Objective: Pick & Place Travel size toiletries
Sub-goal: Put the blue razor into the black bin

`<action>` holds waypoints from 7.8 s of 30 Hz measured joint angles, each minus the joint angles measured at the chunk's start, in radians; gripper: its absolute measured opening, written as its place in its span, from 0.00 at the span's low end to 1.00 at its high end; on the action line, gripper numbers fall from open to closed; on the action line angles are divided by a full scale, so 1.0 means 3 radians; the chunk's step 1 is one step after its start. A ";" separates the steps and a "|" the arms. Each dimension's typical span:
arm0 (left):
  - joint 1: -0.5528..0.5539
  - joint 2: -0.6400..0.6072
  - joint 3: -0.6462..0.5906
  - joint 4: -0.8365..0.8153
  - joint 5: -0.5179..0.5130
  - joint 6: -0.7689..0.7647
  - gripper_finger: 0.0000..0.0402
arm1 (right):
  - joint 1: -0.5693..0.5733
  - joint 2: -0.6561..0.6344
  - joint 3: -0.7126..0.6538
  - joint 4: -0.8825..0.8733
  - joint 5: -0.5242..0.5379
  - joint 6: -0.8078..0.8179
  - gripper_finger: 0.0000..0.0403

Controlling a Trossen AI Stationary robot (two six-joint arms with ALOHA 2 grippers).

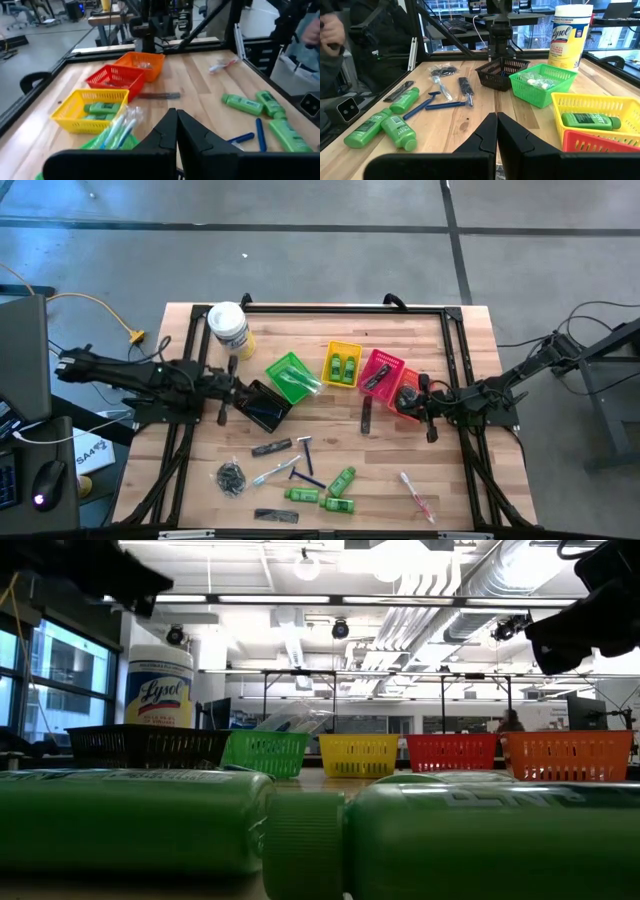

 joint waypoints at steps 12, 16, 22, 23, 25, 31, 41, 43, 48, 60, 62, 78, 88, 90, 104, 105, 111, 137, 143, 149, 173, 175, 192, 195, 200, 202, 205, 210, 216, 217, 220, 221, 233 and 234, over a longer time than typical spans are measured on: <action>-0.0030 0.0001 -0.0674 0.0767 -0.0318 -0.0190 0.00 | 0.0000 0.0057 0.0000 0.0011 0.0002 0.0000 0.01; -0.0030 0.0001 -0.0711 0.0803 -0.0318 -0.0115 0.00 | 0.0000 0.0059 0.0000 0.0013 0.0001 -0.0012 0.01; -0.0030 0.0000 -0.0712 0.0805 -0.0317 -0.0117 0.00 | 0.0000 0.0060 0.0000 0.0029 0.0001 -0.0013 0.01; -0.0030 0.0000 -0.0712 0.0805 -0.0317 -0.0117 0.00 | 0.0000 0.0060 0.0000 0.0028 0.0002 -0.0012 0.01; -0.0030 0.0000 -0.0712 0.0804 -0.0317 -0.0117 0.00 | 0.0000 0.0060 0.0000 0.0028 0.0002 -0.0012 0.01; -0.0030 0.0000 -0.0712 0.0794 -0.0306 -0.0117 0.00 | 0.0001 0.0060 0.0000 0.0028 0.0002 -0.0013 0.01; -0.0030 0.0000 -0.0712 0.0773 -0.0242 -0.0111 0.00 | 0.0000 0.0069 0.0000 0.0027 0.0002 -0.0026 0.01; -0.0030 0.0000 -0.0712 0.0761 -0.0242 -0.0115 0.00 | 0.0000 0.0069 0.0000 0.0027 0.0002 -0.0026 0.01; -0.0030 0.0001 -0.0712 0.0678 -0.0243 -0.0117 0.00 | 0.0000 0.0069 0.0000 0.0027 0.0002 -0.0025 0.01; -0.0030 0.0001 -0.0712 0.0673 -0.0243 -0.0092 0.00 | 0.0000 0.0069 0.0000 0.0027 0.0002 -0.0025 0.01; -0.0030 0.0001 -0.0712 0.0642 -0.0244 -0.0092 0.00 | 0.0000 0.0069 0.0000 0.0027 0.0002 -0.0025 0.01; -0.0030 0.0010 -0.0711 0.0628 0.0039 -0.0195 0.00 | 0.0000 0.0069 0.0000 0.0025 0.0002 -0.0003 0.01; -0.0578 0.0031 -0.0711 0.0628 -0.0564 -0.0121 0.00 | 0.0000 0.0069 0.0000 0.0025 0.0002 -0.0002 0.01; -0.0699 0.0031 -0.0711 0.0627 -0.0567 -0.0118 0.00 | 0.0000 0.0069 0.0000 0.0025 0.0002 -0.0002 0.01; -0.1076 0.0032 -0.0711 0.0622 -0.0608 -0.0031 0.00 | 0.0000 0.0069 0.0000 0.0025 0.0002 0.0000 0.01; -0.1076 0.0032 -0.0711 0.0622 -0.0608 -0.0031 0.00 | 0.0001 0.0069 0.0000 0.0025 0.0002 0.0000 0.01; -0.1076 0.0032 -0.0711 0.0615 -0.0607 -0.0038 0.00 | 0.0001 0.0069 0.0000 0.0025 0.0001 0.0000 0.01; -0.1075 0.0289 -0.0031 0.0100 -0.1386 0.0264 0.00 | 0.0001 0.0069 0.0000 0.0278 0.0264 -0.0281 0.01; -0.1075 0.0415 0.0003 -0.0053 -0.1381 0.0349 0.00 | 0.0001 0.0083 0.0000 0.0251 0.0259 -0.0629 0.01; -0.1075 0.0524 0.0002 0.0064 -0.1358 0.0709 0.00 | 0.0001 0.0113 0.0000 0.0246 0.0239 -0.0834 0.01; -0.1072 0.0684 0.0524 -0.0157 -0.1719 0.0837 0.00 | 0.0000 0.0209 0.0000 0.0550 0.0245 -0.0951 0.01; -0.1072 0.0684 0.0524 -0.0161 -0.1718 0.0819 0.00 | 0.0000 0.0209 0.0000 0.0529 0.0253 -0.0908 0.01; -0.1072 0.0853 0.0523 -0.0323 -0.1715 0.0753 0.00 | -0.0266 0.0385 0.0000 0.0524 0.0123 -0.0832 0.01; -0.1072 0.0964 0.0523 -0.0325 -0.1714 0.0753 0.00 | -0.0293 0.0429 0.0000 0.0581 0.0019 -0.0685 0.01; -0.1072 0.1111 0.0523 -0.0319 -0.1682 0.0547 0.00 | -0.0290 0.0485 0.0000 0.0811 -0.0002 -0.0612 0.01; -0.1072 0.1153 0.0523 -0.0318 -0.1651 0.0445 0.00 | -0.0290 0.0492 0.0000 0.0861 -0.0002 -0.0612 0.01; -0.1072 0.1208 0.0522 -0.0319 -0.1637 0.0251 0.00 | -0.0290 0.0494 0.0000 0.0854 -0.0002 -0.0607 0.01; -0.1076 0.1240 0.0522 -0.0337 -0.1639 -0.0192 0.00 | -0.0289 0.0520 0.0000 0.0853 -0.0002 -0.0413 0.01; -0.1076 0.1239 0.0522 -0.0408 -0.1611 -0.0901 0.00 | -0.0289 0.0562 0.0000 0.0851 -0.0002 -0.0121 0.01; -0.1076 0.1239 0.0522 -0.0458 -0.1602 -0.0963 0.00 | -0.0289 0.0580 0.0000 0.0852 -0.0002 -0.0094 0.01; -0.1076 0.1239 0.0522 -0.0656 -0.1532 -0.1084 0.00 | -0.0289 0.0665 0.0000 0.0852 0.0000 0.0007 0.01; -0.1076 0.1239 0.0521 -0.0725 -0.1494 -0.1094 0.00 | -0.0289 0.0698 0.0000 0.0851 -0.0001 0.0040 0.01; -0.1075 0.2131 0.0812 -0.0686 -0.1157 -0.0884 0.01 | -0.0291 0.0931 0.0000 0.0870 0.0423 -0.0018 0.01; -0.1074 0.2298 0.0921 -0.0700 -0.1130 -0.0845 0.02 | -0.0290 0.0932 0.0000 0.0890 0.0423 -0.0019 0.01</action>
